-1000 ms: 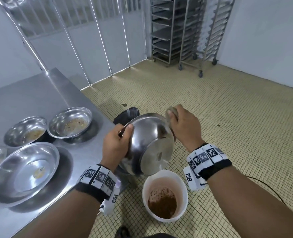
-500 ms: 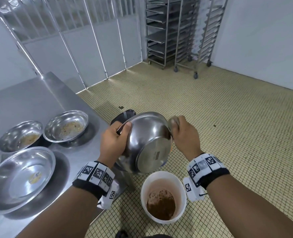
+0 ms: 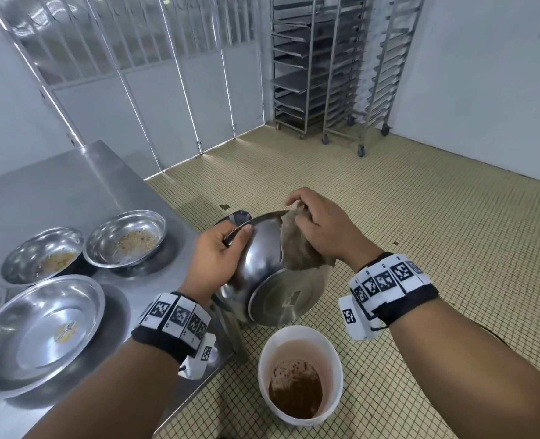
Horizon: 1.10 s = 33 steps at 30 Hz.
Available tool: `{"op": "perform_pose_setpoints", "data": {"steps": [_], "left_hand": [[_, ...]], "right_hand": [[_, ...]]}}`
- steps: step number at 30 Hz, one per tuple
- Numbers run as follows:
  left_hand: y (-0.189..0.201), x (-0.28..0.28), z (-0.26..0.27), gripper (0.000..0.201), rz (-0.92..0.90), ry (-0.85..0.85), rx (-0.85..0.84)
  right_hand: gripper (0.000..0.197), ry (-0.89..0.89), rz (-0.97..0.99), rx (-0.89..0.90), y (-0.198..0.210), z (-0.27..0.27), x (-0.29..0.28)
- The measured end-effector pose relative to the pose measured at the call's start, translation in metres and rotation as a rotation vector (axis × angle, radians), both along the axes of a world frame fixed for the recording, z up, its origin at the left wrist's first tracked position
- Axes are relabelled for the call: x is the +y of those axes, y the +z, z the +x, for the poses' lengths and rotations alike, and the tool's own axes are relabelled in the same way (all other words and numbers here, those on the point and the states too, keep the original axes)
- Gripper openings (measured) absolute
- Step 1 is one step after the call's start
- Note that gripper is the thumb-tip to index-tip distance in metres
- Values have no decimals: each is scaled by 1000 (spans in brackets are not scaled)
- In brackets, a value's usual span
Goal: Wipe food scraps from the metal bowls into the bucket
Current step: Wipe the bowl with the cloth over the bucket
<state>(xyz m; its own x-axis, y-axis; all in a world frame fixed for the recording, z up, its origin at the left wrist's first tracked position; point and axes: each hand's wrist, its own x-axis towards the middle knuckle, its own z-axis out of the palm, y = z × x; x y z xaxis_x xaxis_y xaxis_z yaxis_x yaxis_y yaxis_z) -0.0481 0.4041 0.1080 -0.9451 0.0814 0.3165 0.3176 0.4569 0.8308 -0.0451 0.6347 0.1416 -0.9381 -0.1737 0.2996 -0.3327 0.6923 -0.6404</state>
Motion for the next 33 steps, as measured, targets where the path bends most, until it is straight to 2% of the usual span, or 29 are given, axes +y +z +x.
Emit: {"op": "perform_pose_setpoints", "data": {"steps": [9,11,15,17,19,23,25,29,33], "left_hand": [[11,3,8,36,24,-77,36],[14,3,9,35,28,-78,46],[15,3,9,37,31,-96,61],[16,3,7,36,24,-114,64],[18,1,4,35,39,-132,69],[20,-1,-3,38,107,-152,63],[20,-1,-5,41,116,-157,57],[18,2,-8,34,94,-171,66],[22,2,-17,36,117,-132,76]], "right_hand": [[19,-73,-74,207,2,-9,12],[15,-101,-32,193,-1,-7,13],[46,-117,259,87,-4,0,14],[44,-32,183,24,-3,3,16],[40,20,-4,-49,-5,6,18],[50,-10,-167,-79,-17,11,24],[48,-22,-168,-110,-19,14,27],[53,-101,84,4,-13,14,28],[41,-43,-242,-77,-6,12,34]]}}
